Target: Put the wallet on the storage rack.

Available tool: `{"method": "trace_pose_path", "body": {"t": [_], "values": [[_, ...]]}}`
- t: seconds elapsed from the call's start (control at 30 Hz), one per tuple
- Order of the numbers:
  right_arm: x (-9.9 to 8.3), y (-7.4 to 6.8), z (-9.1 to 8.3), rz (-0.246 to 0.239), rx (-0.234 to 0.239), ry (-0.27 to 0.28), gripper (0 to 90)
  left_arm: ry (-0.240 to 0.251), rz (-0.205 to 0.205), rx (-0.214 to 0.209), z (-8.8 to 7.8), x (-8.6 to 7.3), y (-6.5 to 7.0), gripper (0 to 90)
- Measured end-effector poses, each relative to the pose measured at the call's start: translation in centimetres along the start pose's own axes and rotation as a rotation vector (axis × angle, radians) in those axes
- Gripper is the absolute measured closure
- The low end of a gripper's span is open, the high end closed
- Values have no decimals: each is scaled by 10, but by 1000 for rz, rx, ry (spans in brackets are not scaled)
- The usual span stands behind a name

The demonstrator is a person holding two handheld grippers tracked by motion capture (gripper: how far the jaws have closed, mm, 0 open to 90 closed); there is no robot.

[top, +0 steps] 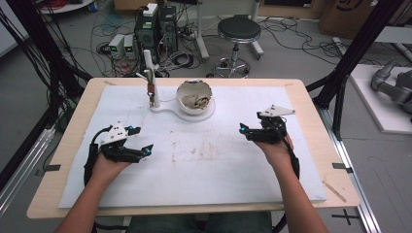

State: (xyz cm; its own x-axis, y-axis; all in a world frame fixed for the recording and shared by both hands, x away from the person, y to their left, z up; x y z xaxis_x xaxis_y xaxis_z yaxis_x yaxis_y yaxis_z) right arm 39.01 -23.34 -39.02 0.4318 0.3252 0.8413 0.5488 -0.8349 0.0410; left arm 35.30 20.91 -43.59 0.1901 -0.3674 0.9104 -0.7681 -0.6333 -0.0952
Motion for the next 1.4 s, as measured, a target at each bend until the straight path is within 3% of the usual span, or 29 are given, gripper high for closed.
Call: {"method": "trace_pose_path", "body": {"t": [0.2, 0.37, 0.87, 1.4], "values": [[-29, 8, -9, 22, 9, 9, 193, 9, -9, -8, 0, 0, -1, 179], [-41, 16, -16, 57, 7, 70, 193, 13, -10, -17, 2, 0, 0, 179], [-53, 35, -18, 76, -21, 55, 193, 2, -13, -37, 6, -1, 2, 179], [-60, 35, -15, 67, -14, 33, 193, -13, -21, -11, 5, -4, 3, 179]]}}
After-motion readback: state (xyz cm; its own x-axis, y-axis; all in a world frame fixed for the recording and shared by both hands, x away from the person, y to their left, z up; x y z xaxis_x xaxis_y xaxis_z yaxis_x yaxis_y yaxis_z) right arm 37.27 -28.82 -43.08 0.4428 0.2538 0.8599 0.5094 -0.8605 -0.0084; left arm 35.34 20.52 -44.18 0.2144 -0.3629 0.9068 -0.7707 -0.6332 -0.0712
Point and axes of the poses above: each handheld gripper's, and its own axes: z roughly forward along the jaws, x roughly out of its top, y roughly to its right, the point moved 3 cm from there along z, roughly forward along the jaws, and after that the axes turned 2 degrees about z, right-handed, at the moved point
